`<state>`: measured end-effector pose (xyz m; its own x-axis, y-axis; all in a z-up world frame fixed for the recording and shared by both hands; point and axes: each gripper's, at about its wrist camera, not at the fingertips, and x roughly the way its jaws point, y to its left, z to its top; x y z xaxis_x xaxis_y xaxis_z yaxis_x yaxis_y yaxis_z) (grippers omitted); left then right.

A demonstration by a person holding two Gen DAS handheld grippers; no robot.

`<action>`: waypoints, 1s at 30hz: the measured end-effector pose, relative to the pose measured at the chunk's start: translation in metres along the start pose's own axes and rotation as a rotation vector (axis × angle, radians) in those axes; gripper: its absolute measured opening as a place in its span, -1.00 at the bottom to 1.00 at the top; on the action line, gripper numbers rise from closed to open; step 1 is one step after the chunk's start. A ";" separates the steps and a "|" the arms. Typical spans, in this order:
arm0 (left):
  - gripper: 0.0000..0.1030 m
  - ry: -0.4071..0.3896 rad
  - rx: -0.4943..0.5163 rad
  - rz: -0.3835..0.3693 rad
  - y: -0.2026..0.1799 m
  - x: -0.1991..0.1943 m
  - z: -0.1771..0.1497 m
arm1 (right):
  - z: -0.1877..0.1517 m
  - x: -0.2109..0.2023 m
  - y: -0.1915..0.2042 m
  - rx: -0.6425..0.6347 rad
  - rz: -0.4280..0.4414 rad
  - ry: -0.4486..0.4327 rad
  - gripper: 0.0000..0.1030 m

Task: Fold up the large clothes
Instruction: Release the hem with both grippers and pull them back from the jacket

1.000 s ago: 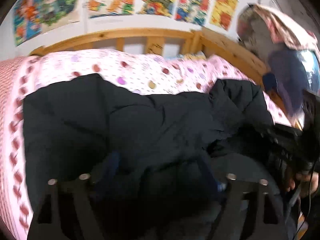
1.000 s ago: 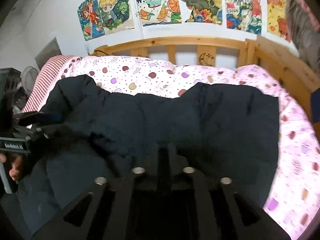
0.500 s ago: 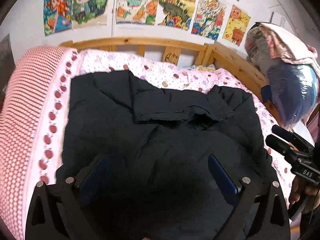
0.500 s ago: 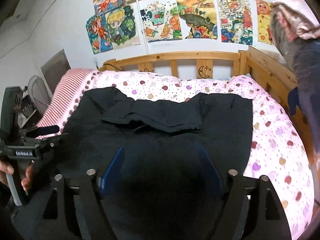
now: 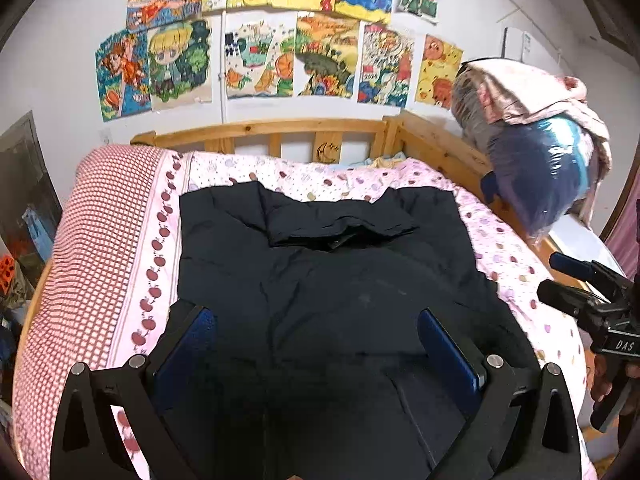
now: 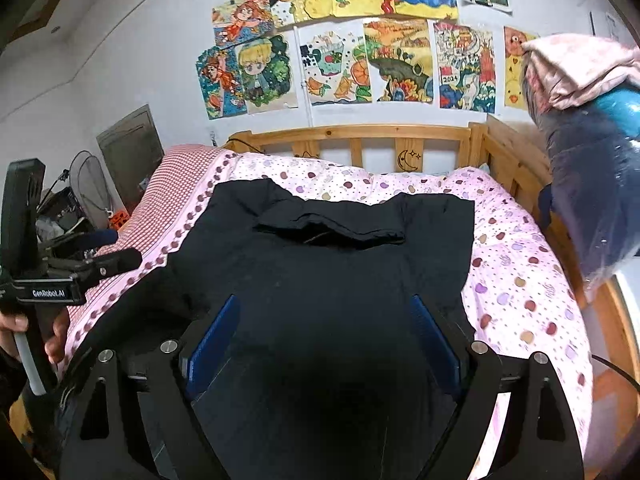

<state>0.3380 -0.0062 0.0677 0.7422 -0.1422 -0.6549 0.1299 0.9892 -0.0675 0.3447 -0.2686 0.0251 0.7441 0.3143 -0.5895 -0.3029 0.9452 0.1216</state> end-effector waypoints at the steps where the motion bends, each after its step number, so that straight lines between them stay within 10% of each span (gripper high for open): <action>1: 0.99 -0.008 0.004 0.000 -0.001 -0.007 -0.002 | -0.002 -0.008 0.002 -0.003 -0.003 -0.005 0.62; 30: 0.99 -0.119 0.123 0.042 -0.023 -0.147 -0.130 | -0.128 -0.135 0.048 -0.014 0.028 -0.072 0.74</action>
<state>0.1409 -0.0035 0.0674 0.8201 -0.1113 -0.5612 0.1713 0.9837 0.0552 0.1539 -0.2767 0.0084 0.7761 0.3468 -0.5266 -0.3321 0.9348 0.1260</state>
